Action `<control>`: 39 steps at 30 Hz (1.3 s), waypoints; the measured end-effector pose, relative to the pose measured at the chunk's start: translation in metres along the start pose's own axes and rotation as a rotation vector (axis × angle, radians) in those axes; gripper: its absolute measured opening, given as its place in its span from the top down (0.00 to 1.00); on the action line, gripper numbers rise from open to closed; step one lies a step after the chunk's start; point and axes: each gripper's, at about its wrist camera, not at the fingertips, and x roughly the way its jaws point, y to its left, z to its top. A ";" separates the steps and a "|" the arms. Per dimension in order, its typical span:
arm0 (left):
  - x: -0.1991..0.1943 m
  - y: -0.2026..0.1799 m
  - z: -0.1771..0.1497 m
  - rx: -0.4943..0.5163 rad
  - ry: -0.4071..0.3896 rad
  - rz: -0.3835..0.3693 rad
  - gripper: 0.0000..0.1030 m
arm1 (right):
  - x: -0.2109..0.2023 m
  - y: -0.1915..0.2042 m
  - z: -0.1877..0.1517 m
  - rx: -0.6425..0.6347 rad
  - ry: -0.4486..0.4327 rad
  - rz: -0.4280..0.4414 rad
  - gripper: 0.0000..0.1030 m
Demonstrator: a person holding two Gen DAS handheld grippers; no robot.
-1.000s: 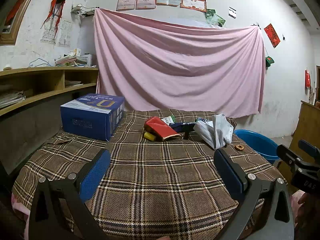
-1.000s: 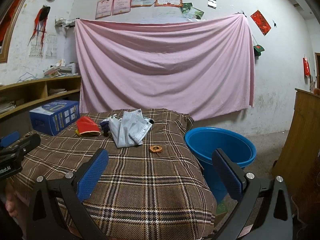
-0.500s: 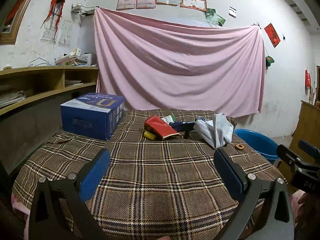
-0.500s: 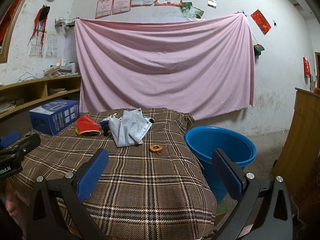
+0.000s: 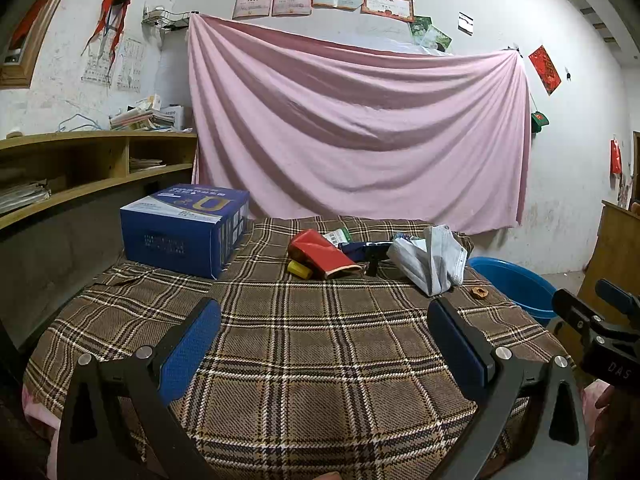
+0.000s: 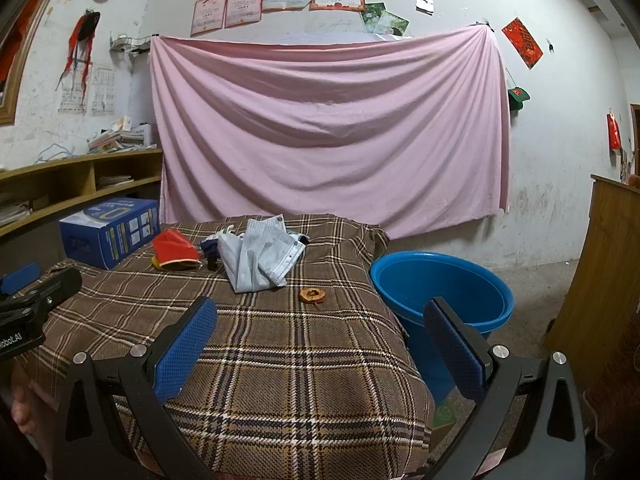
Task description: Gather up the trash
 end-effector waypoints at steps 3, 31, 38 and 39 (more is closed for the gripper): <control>0.000 0.000 -0.001 0.000 0.002 -0.002 0.02 | 0.001 0.001 -0.002 -0.001 0.001 0.000 0.00; 0.002 0.000 -0.002 0.000 0.006 0.000 0.02 | 0.001 0.004 -0.007 -0.002 0.007 0.001 0.00; 0.002 0.000 -0.001 0.000 0.006 0.000 0.02 | 0.001 0.004 -0.007 -0.002 0.008 0.001 0.00; 0.002 0.000 -0.002 0.000 0.006 0.001 0.02 | 0.001 0.003 -0.006 -0.002 0.007 0.001 0.00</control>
